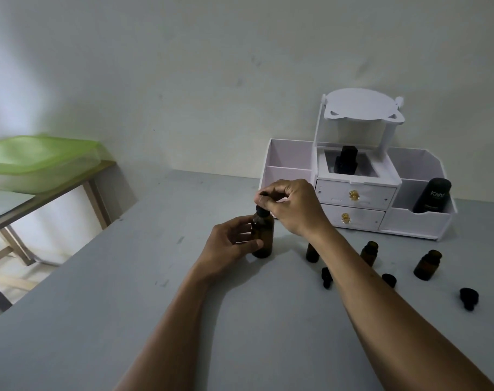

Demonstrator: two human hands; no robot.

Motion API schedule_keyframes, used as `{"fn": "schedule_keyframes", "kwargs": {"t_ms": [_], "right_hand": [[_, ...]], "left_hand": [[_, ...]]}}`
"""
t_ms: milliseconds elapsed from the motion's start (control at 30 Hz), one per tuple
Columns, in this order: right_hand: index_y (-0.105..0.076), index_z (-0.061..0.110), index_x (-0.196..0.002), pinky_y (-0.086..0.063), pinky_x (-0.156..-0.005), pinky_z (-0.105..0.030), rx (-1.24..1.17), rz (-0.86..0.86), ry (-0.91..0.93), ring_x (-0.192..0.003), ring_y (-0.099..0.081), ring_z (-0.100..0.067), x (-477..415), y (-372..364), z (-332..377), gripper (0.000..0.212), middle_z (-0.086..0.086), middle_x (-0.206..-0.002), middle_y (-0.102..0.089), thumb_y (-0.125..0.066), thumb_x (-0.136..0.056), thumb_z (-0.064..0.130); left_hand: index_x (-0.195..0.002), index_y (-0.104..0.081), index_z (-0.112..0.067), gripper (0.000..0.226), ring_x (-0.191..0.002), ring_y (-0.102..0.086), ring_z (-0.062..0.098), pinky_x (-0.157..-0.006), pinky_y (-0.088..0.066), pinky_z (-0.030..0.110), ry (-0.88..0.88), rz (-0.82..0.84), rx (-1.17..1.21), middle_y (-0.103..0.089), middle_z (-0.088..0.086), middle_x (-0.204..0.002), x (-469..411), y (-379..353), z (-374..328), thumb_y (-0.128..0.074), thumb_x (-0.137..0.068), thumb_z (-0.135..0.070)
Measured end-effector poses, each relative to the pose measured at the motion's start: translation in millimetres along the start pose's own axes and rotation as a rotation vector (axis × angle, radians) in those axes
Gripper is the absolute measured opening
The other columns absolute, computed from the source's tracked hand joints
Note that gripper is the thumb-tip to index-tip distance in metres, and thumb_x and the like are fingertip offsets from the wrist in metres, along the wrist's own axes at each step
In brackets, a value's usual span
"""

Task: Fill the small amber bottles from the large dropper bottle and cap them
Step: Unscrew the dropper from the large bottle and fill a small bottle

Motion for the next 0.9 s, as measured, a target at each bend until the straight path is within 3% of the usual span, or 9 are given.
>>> {"fn": "schedule_keyframes", "kwargs": {"t_ms": [233,333,467,533,600,733,800,900], "right_hand": [[-0.078,0.012,-0.092,-0.052,-0.069,-0.008,-0.128,-0.055,0.06,-0.073,-0.072,-0.001,-1.4,22.7,27.6,0.007,0.005,-0.081,-0.076,-0.075,-0.087,0.016],[-0.078,0.012,-0.093,-0.054,-0.074,-0.011,-0.152,-0.08,0.111,-0.076,-0.073,-0.002,-5.8,42.2,51.7,0.008,0.006,-0.083,-0.076,-0.076,-0.087,0.016],[-0.076,0.013,-0.099,-0.057,-0.074,-0.016,-0.219,-0.16,0.211,-0.074,-0.072,-0.001,-9.5,83.9,87.2,0.012,0.005,-0.086,-0.076,-0.075,-0.087,0.013],[-0.074,0.015,-0.103,-0.058,-0.076,-0.021,-0.249,-0.233,0.244,-0.078,-0.073,-0.003,-5.3,108.9,96.7,0.016,0.007,-0.089,-0.075,-0.075,-0.087,0.016],[-0.074,0.016,-0.104,-0.061,-0.079,-0.029,-0.279,-0.279,0.238,-0.083,-0.075,-0.009,2.0,129.9,95.8,0.016,0.005,-0.09,-0.076,-0.073,-0.089,0.017],[-0.077,0.022,-0.091,-0.062,-0.08,-0.042,-0.263,-0.347,0.19,-0.08,-0.074,-0.02,14.2,158.0,71.0,0.006,0.004,-0.081,-0.078,-0.074,-0.088,0.018],[-0.078,0.02,-0.093,-0.062,-0.073,-0.038,-0.238,-0.349,0.148,-0.081,-0.074,-0.025,17.6,165.9,53.0,0.006,-0.002,-0.085,-0.078,-0.075,-0.088,0.02],[-0.077,0.013,-0.098,-0.06,-0.07,-0.025,-0.209,-0.295,0.066,-0.078,-0.073,-0.008,21.0,167.9,29.7,0.013,0.002,-0.087,-0.077,-0.074,-0.087,0.019]], "left_hand": [[-0.132,-0.065,-0.018,0.059,-0.106,-0.074,0.02,-0.085,-0.056,0.025,0.012,0.006,0.051,-0.075,0.006,-0.117,0.0,-0.7,3.8,-0.08,-0.079,0.003],[-0.138,-0.059,-0.023,0.072,-0.107,-0.073,0.018,-0.083,-0.056,0.023,-0.004,0.005,0.09,-0.075,0.005,-0.119,2.4,-2.2,-1.7,-0.084,-0.072,-0.011],[-0.136,-0.058,-0.034,0.069,-0.112,-0.068,0.005,-0.082,-0.057,0.021,-0.19,-0.286,-0.05,-0.071,-0.008,-0.122,16.8,14.2,-36.9,-0.08,-0.072,-0.043],[-0.125,-0.064,-0.028,0.053,-0.101,-0.071,0.011,-0.078,-0.058,0.024,-0.31,-0.476,-0.077,-0.074,-0.008,-0.109,32.6,21.7,-58.8,-0.075,-0.076,-0.046],[-0.11,-0.069,-0.021,0.035,-0.082,-0.072,0.015,-0.071,-0.057,0.027,-0.412,-0.541,-0.094,-0.075,-0.006,-0.09,46.2,13.3,-80.0,-0.073,-0.081,-0.038],[-0.085,-0.076,-0.014,0.009,-0.059,-0.067,0.009,-0.057,-0.051,0.021,-0.429,-0.368,-0.101,-0.072,-0.002,-0.068,53.8,-39.2,-94.3,-0.074,-0.084,-0.023],[-0.092,-0.077,-0.017,0.008,-0.069,-0.071,0.006,-0.062,-0.052,0.017,-0.34,-0.242,-0.114,-0.074,-0.006,-0.075,47.1,-67.5,-83.8,-0.076,-0.084,-0.021],[-0.123,-0.07,-0.023,0.035,-0.098,-0.069,0.003,-0.082,-0.054,0.015,-0.138,-0.129,-0.194,-0.073,-0.011,-0.11,33.7,-95.7,-57.6,-0.076,-0.088,-0.026]]}}
Point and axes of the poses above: each hand's wrist, its own x-axis away from the middle knuckle, its own y-axis out of the back of the hand, z = x × y, the point moved 9 cm from there along -x, towards the middle knuckle
